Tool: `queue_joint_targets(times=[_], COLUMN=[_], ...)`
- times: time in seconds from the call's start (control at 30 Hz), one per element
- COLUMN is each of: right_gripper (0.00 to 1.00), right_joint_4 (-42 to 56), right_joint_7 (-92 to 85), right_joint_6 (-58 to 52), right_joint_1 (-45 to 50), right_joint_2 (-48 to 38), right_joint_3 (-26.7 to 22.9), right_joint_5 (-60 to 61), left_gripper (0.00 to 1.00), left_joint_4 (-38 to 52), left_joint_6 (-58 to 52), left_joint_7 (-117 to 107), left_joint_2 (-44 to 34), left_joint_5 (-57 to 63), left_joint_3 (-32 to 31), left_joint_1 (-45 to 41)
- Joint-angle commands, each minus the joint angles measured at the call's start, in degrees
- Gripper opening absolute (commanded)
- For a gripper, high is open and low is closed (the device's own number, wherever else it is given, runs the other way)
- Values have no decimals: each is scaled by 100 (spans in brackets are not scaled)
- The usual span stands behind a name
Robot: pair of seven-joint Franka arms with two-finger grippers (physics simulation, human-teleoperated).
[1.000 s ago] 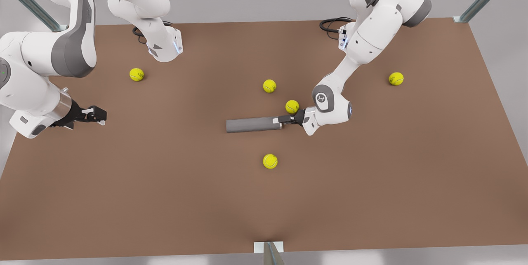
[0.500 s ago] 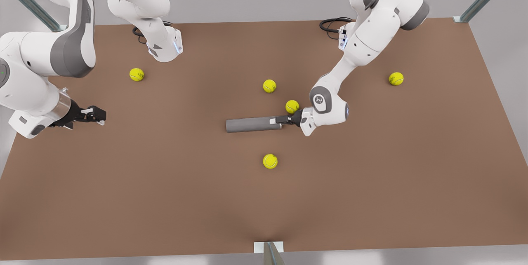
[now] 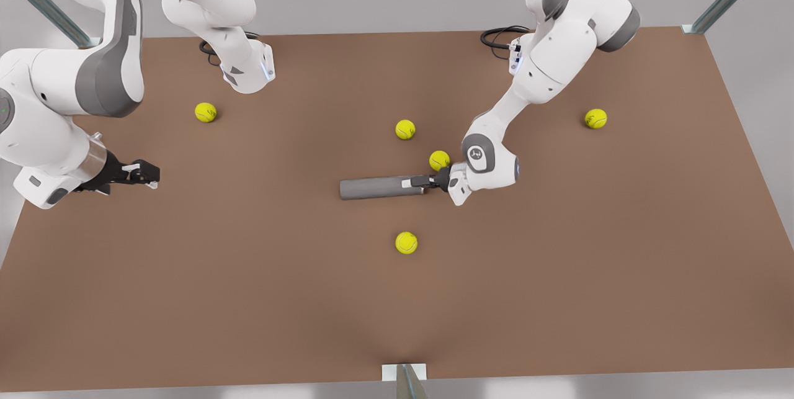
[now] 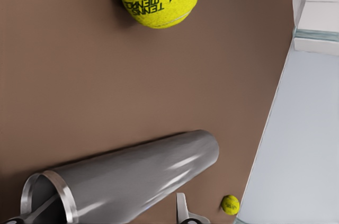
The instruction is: Put the tennis tube upright
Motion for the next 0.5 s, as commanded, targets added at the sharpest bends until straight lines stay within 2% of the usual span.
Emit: queue_joint_targets(times=[0.0, 0.13, 0.2, 0.27, 0.33, 0.47], right_gripper=[100, 100, 100, 100, 100, 100], right_joint_4=[0, 0, 0, 0, 0, 0], right_joint_7=[0, 0, 0, 0, 0, 9], right_joint_6=[0, 0, 0, 0, 0, 0], right_joint_1=[2, 10, 2, 10, 10, 19], right_joint_2=[0, 0, 0, 0, 0, 8], right_joint_3=[0, 0, 0, 0, 0, 0], right_joint_5=[0, 0, 0, 0, 0, -8], left_gripper=[99, 96, 78, 73, 61, 57], left_joint_4=[1, 36, 36, 36, 36, 63], left_joint_6=[0, 0, 0, 0, 0, -17], left_joint_7=[0, 0, 0, 9, 9, 0], left_joint_2=[4, 22, 22, 22, 13, -5], left_joint_5=[-32, -119, -146, -146, -146, -207], left_joint_3=[0, 0, 0, 0, 0, -9], left_joint_1=[0, -18, -27, -27, -18, 0])
